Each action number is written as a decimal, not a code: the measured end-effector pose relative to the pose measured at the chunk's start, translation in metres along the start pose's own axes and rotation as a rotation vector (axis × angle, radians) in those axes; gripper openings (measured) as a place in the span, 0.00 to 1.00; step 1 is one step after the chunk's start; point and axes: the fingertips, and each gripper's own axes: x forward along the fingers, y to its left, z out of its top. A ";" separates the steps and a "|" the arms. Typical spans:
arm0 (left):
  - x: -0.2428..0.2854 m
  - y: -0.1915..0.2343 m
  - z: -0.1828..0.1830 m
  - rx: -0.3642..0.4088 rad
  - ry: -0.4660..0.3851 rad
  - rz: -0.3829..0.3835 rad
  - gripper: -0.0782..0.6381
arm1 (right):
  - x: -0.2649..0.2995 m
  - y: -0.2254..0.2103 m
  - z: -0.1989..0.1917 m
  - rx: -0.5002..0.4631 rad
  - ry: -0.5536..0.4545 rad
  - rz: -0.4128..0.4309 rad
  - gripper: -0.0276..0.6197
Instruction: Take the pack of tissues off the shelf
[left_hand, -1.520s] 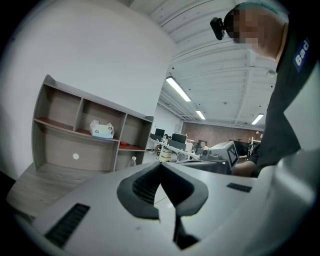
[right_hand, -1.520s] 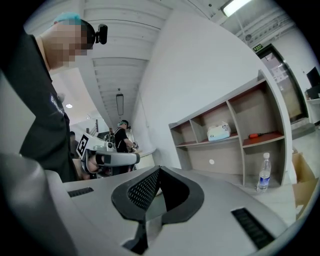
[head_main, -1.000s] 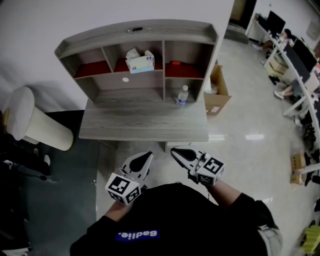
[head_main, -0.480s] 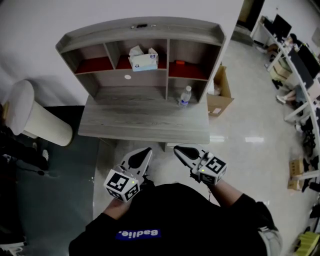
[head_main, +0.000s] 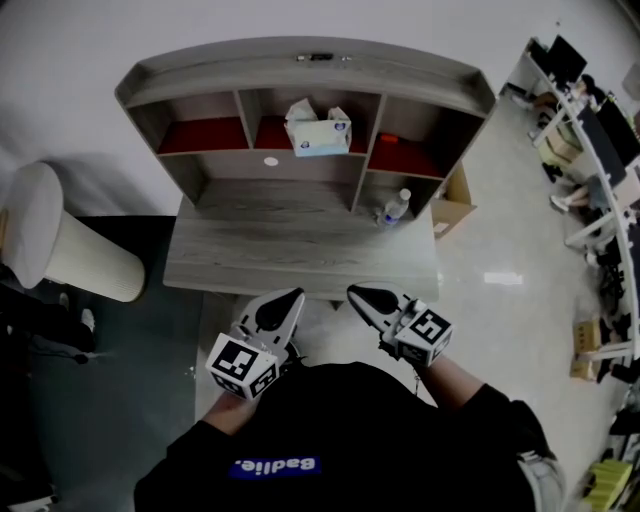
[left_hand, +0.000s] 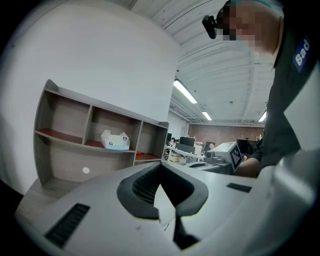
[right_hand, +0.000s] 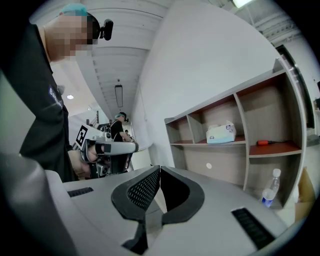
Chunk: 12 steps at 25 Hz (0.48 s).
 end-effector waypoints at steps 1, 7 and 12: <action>0.000 0.009 0.003 0.001 -0.002 -0.002 0.11 | 0.010 -0.001 0.002 -0.006 0.001 0.001 0.09; 0.007 0.055 0.018 -0.002 -0.022 -0.049 0.11 | 0.061 -0.016 0.016 -0.013 0.012 -0.039 0.09; 0.007 0.084 0.031 0.000 -0.031 -0.086 0.11 | 0.092 -0.020 0.029 -0.042 0.021 -0.078 0.09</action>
